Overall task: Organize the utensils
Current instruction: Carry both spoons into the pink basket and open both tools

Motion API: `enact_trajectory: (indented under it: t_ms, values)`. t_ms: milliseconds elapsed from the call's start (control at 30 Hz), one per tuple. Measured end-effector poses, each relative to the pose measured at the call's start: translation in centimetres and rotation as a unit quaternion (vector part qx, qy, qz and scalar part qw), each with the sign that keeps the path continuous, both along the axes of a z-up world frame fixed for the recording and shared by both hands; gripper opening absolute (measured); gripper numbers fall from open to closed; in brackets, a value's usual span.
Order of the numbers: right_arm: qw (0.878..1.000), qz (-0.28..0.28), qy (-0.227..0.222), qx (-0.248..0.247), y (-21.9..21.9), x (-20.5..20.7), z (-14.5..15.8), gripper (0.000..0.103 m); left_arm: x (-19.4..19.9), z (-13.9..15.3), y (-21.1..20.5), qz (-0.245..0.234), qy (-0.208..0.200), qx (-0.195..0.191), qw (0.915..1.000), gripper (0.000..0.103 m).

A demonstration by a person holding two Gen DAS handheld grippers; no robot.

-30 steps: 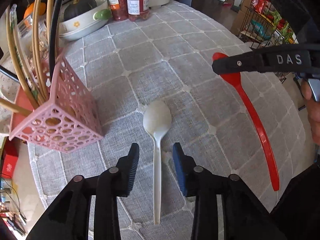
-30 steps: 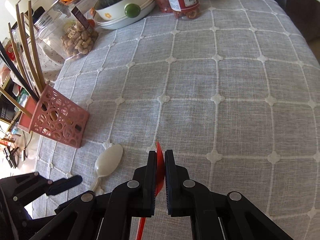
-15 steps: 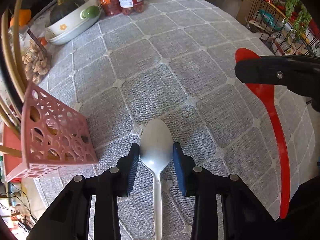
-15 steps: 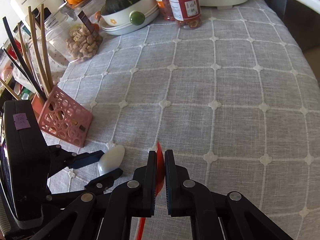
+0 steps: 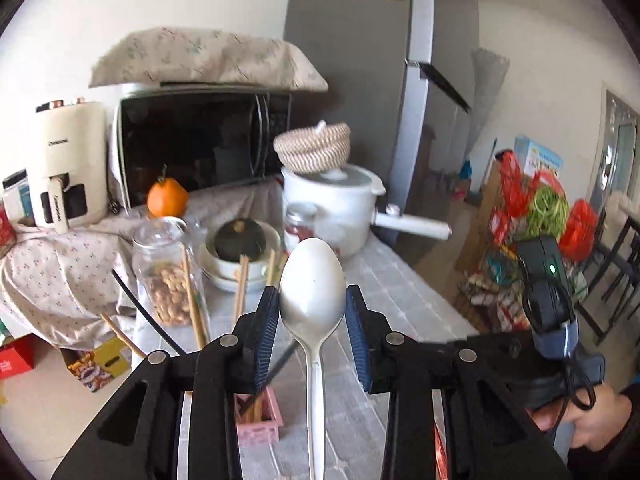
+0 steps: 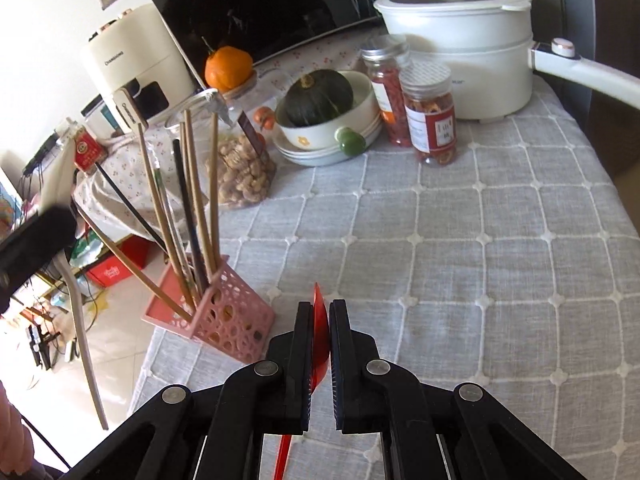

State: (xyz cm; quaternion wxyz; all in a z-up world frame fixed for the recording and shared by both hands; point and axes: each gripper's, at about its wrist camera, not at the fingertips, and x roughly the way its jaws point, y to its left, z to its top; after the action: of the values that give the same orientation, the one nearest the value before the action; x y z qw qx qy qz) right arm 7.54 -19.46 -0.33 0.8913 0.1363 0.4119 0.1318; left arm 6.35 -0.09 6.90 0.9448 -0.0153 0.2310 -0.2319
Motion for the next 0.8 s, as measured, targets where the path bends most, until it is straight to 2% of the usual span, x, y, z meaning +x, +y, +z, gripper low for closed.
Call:
enact_trajectory:
  t_ms: [100,200,367,467,633,800]
  values:
    - [1.000,0.001,-0.015,-0.010,0.7,0.1,0.3,0.006,0.8,-0.5,1.3,0.042,-0.056,-0.023,0.9973,0.036]
    - [1.000,0.001,-0.021,-0.014,1.0,0.5,0.3,0.006,2.4,-2.0,1.7,0.082,-0.087,-0.028,0.9924,0.036]
    - [0.999,-0.006,-0.030,-0.017,1.1,1.1,0.2,0.006,4.4,-4.9,2.2,0.128,-0.090,-0.036,0.9870,0.036]
    - [0.999,-0.015,-0.046,-0.022,1.2,1.5,0.5,0.006,4.7,-6.5,2.1,0.134,-0.090,-0.027,0.9865,0.036]
    - [0.996,-0.030,-0.077,-0.019,1.5,1.7,1.4,0.006,4.5,-8.3,2.5,0.135,-0.057,-0.014,0.9891,0.037]
    - [0.992,-0.042,-0.121,-0.016,2.5,1.5,3.0,0.006,3.7,-8.3,2.9,0.121,-0.001,0.017,0.9925,0.040]
